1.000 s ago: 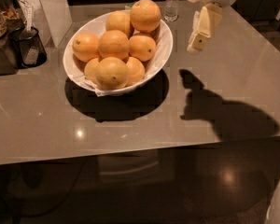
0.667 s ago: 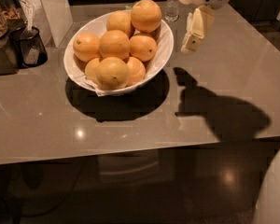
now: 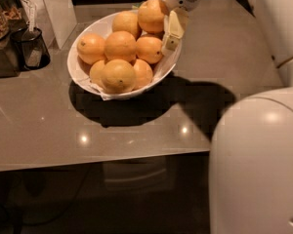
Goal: Pick orange from white bowl
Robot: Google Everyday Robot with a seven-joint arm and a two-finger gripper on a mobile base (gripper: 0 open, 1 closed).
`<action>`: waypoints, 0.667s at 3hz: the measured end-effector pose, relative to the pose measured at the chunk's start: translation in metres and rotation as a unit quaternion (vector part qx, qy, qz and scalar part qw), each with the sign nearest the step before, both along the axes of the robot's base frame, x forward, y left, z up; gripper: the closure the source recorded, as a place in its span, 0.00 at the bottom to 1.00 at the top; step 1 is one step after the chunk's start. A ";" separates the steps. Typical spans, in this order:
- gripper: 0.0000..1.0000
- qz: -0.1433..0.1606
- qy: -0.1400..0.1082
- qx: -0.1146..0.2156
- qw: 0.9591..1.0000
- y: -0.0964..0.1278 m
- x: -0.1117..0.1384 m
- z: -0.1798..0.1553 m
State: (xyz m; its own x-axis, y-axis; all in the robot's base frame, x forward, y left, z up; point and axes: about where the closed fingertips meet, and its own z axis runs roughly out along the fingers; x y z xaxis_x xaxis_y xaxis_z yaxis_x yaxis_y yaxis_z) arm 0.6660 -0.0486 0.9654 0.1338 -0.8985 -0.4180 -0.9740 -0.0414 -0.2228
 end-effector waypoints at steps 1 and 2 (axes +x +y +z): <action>0.00 0.026 -0.011 0.000 1.000 0.028 0.017 0.001; 0.19 0.020 -0.025 0.009 0.999 0.033 0.025 0.004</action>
Offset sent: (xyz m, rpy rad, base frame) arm 0.0141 0.0232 0.0005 -0.0005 -0.0171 0.0439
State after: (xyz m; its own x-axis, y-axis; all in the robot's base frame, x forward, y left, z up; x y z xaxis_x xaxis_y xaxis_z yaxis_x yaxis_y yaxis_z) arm 0.6914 -0.0161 0.9690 0.1911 -0.8842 -0.4261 -0.9594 -0.0765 -0.2716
